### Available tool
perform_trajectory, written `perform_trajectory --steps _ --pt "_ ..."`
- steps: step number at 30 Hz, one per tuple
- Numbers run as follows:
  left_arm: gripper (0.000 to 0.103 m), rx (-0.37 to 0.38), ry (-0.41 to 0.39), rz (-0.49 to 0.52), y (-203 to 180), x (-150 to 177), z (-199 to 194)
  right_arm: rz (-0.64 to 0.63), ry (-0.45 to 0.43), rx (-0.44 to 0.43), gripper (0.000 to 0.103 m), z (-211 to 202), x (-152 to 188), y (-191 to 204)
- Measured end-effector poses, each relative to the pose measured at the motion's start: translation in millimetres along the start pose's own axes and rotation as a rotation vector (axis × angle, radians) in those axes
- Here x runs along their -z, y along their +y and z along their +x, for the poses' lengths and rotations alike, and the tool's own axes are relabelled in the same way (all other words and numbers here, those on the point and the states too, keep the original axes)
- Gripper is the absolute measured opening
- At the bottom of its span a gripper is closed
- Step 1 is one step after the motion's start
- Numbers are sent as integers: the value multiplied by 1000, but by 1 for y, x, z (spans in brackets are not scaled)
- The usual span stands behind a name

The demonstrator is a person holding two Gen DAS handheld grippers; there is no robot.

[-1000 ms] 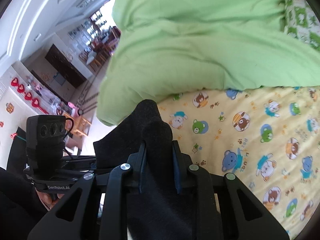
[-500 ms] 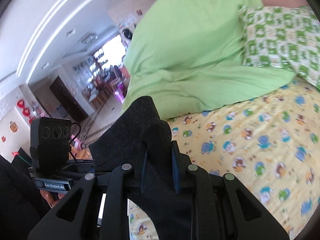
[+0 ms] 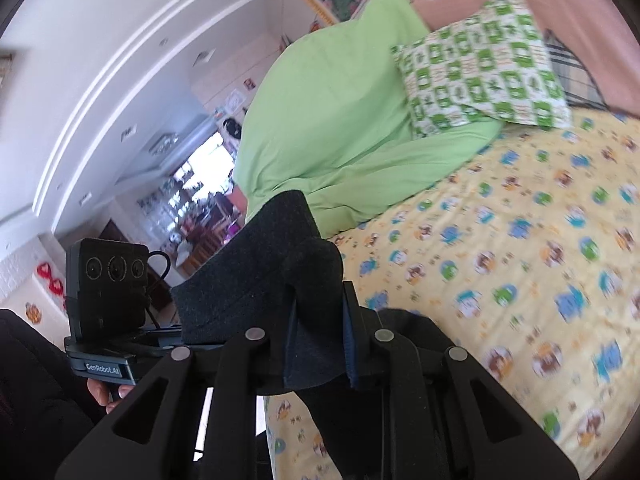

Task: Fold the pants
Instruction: 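Grasp the folded pants end with the left gripper while the right gripper holds the other end, then lower the held pants onto the sheet and open both grippers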

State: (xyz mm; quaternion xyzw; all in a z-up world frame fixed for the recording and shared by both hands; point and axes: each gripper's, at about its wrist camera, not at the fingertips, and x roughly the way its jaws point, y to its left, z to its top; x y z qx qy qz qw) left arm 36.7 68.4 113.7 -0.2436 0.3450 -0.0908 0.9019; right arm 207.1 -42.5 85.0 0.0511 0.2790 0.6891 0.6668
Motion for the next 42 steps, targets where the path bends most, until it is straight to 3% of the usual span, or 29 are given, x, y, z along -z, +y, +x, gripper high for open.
perform_trajectory --steps 10,26,29,33,36,39,41,42 --pt "18 25 99 87 -43 10 45 101 -81 31 21 -53 41 -37" --pt "20 -14 207 204 -73 29 107 234 -120 106 25 -85 84 -77" --pt "29 -13 213 244 -78 31 113 257 -113 151 27 -91 89 -79" --pt "54 25 232 279 -83 37 115 271 -118 237 29 -102 95 -76" --pt "57 46 238 296 -85 42 112 297 -156 290 30 -120 102 -73" --pt "58 67 251 287 -82 45 108 323 -203 354 47 -140 110 -66" --pt "60 83 258 278 -79 45 104 334 -239 389 66 -151 113 -60" --pt "60 87 255 272 -77 45 100 336 -256 397 67 -155 115 -58"
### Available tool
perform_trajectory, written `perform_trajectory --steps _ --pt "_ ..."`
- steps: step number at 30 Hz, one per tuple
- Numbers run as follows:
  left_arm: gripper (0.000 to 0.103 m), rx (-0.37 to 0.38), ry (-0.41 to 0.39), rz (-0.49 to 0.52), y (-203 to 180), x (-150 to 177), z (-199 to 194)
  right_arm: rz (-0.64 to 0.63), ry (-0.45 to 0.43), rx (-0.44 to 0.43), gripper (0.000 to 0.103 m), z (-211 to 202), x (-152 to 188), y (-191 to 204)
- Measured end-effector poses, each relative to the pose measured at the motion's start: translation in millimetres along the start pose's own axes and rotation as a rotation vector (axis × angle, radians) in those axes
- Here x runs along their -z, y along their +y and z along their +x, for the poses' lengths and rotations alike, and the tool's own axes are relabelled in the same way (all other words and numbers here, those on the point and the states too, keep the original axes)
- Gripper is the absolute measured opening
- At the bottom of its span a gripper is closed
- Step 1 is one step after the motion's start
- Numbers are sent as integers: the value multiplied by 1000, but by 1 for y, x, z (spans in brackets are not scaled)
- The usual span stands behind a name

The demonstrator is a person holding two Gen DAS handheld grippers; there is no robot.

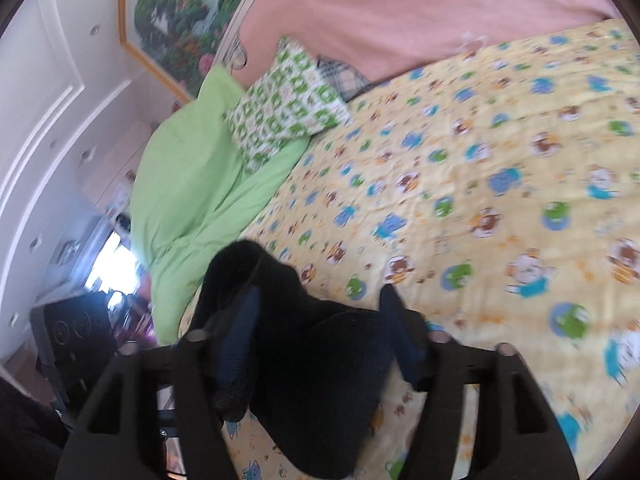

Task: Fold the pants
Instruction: 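Lower the held pants onto the sheet and open both grippers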

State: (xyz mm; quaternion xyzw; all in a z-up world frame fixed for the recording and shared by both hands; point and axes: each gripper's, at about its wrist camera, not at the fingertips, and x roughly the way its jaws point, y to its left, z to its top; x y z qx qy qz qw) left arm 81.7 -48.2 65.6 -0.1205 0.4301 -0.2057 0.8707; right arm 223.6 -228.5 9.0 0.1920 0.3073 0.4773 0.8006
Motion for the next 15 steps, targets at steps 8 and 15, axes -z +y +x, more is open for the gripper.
perform_trajectory --steps 8,15 --pt "67 -12 -68 -32 17 6 -39 -16 -61 77 84 -23 11 28" --pt "69 -52 -96 -120 53 9 -56 -49 -35 155 88 -17 26 49"
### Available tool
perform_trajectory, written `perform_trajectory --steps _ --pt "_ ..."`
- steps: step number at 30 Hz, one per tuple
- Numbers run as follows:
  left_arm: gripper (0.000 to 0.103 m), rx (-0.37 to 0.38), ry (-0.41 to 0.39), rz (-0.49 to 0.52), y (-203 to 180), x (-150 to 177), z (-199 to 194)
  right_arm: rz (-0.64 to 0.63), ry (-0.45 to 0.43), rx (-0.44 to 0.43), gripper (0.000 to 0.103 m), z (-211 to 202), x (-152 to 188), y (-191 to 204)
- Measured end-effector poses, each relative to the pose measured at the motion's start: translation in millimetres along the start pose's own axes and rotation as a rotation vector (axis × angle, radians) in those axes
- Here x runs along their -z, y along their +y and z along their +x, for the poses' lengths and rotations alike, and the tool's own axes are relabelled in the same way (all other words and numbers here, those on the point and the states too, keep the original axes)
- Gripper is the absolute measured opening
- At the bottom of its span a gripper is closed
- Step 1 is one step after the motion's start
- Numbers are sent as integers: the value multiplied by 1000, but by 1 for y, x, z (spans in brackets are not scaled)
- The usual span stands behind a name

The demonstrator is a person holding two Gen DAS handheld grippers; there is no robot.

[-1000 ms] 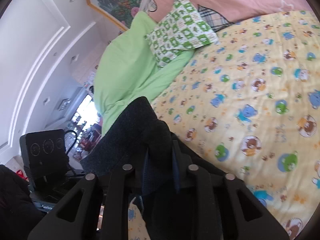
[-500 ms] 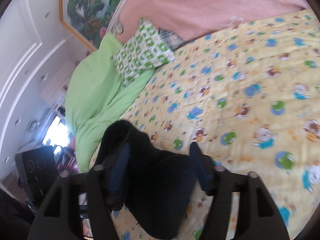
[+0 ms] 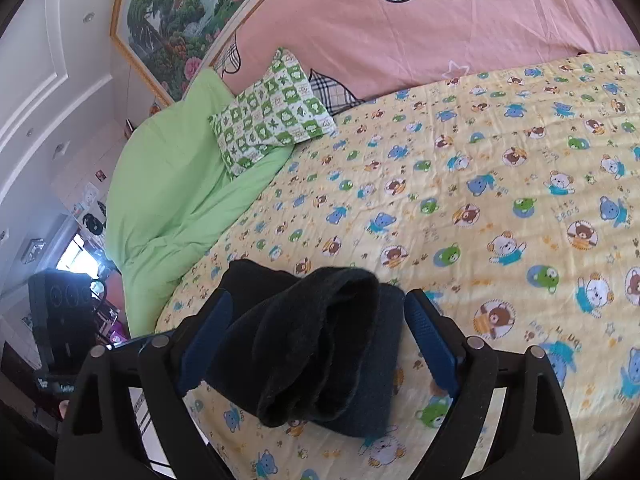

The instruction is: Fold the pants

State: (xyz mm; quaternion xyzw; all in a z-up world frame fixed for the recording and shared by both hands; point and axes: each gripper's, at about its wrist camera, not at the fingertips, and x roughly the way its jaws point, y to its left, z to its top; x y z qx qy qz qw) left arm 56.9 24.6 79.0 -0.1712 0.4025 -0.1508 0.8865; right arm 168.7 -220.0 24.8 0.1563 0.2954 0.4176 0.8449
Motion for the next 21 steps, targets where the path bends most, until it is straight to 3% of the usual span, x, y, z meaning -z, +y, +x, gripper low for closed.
perform_trajectory --steps 21 --pt "73 -81 -28 -107 58 -6 -11 18 28 82 92 5 15 22"
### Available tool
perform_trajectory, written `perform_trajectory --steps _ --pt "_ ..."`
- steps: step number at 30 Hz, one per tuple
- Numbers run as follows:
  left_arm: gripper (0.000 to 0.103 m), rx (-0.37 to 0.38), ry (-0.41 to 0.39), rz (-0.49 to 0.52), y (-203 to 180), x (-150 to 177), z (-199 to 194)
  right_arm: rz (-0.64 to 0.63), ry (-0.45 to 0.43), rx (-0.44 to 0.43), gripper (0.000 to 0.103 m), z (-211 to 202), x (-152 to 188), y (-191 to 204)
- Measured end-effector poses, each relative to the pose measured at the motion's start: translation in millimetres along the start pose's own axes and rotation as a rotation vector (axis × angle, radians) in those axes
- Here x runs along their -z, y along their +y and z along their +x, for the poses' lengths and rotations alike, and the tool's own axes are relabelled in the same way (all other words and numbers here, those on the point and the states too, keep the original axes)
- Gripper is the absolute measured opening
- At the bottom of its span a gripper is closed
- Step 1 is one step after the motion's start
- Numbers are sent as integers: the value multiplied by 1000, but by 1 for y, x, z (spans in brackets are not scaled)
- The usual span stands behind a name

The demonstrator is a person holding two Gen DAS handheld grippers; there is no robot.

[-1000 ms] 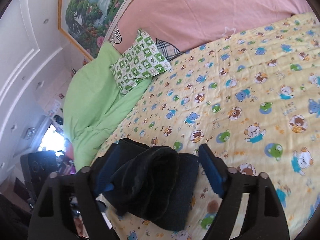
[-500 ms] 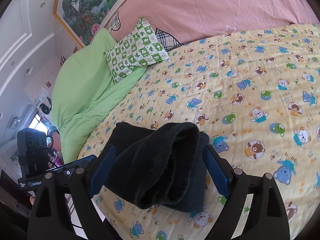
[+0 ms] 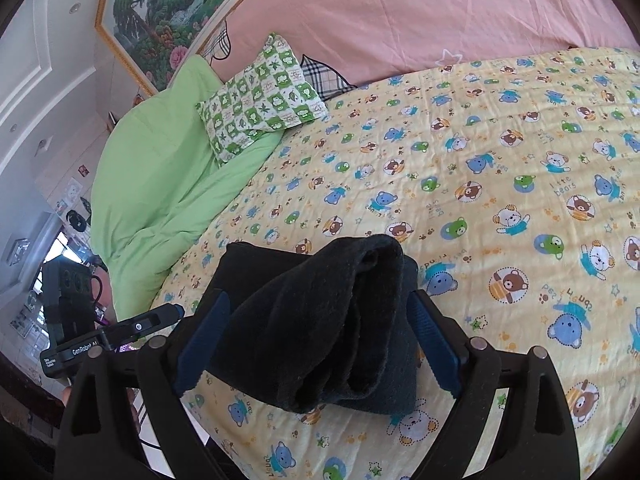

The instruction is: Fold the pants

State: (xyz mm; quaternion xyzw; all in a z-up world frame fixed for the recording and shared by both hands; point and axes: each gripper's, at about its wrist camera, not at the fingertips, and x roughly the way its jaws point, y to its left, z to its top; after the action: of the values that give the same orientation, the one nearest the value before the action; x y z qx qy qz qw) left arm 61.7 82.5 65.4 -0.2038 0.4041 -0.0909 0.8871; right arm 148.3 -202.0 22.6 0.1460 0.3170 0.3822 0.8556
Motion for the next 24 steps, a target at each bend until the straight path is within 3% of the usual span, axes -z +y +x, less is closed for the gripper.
perform_trajectory --steps 24 --pt "78 -33 128 -29 39 -10 48 94 77 15 94 21 17 -18"
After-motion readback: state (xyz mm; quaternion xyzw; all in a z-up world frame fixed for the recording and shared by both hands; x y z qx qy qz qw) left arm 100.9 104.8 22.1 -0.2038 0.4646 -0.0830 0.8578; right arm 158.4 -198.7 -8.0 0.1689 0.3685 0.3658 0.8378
